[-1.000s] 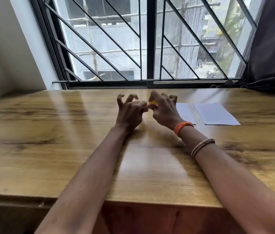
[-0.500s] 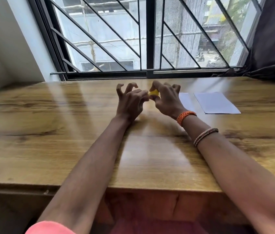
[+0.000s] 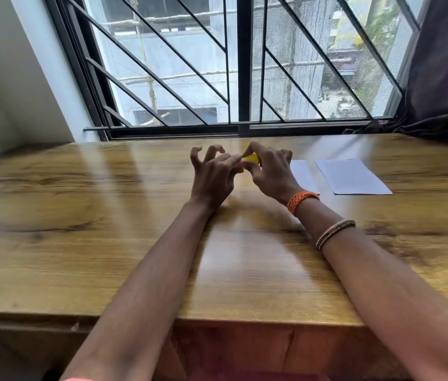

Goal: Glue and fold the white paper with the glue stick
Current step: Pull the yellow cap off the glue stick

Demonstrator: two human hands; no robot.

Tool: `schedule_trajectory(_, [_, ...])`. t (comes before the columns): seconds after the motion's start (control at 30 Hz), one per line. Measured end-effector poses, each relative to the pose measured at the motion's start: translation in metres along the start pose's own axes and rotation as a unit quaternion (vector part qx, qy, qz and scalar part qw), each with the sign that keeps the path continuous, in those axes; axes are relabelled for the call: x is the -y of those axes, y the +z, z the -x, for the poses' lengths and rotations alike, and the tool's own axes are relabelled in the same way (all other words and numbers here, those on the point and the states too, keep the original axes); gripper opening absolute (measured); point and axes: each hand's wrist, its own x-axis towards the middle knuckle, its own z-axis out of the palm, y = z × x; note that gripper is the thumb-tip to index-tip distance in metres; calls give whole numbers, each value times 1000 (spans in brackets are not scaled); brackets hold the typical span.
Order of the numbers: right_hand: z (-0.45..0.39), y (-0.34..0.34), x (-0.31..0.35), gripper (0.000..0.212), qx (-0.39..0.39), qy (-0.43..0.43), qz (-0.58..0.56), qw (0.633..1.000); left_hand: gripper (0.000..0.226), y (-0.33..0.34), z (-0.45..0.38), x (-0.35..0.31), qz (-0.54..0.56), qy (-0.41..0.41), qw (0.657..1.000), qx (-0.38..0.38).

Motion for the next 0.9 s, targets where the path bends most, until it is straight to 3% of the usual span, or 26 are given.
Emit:
schedule_trajectory(0.2, [0,-4,-2,17,-18,-77,40,996,22,-4,0,1,23,-18,999,23])
schedule_trajectory(0.37, [0,-6,-2,45,-1,-11,22,1000,16,-4,0,2,29,-28,999,10])
schedule_trajectory(0.53, [-3,-2,-4,21,12,-6,32,999,10,-6,0,1,23,-28,999,16])
schedule_trajectory(0.63, [-3,-4,-1,18,3,-28,38,999,13,-5,0,0,31,-35,999,13])
schedule_trajectory(0.9, [-2,-13,4,15,-58,-173,234,955,20,-7,-1,0,53,-60,996,26])
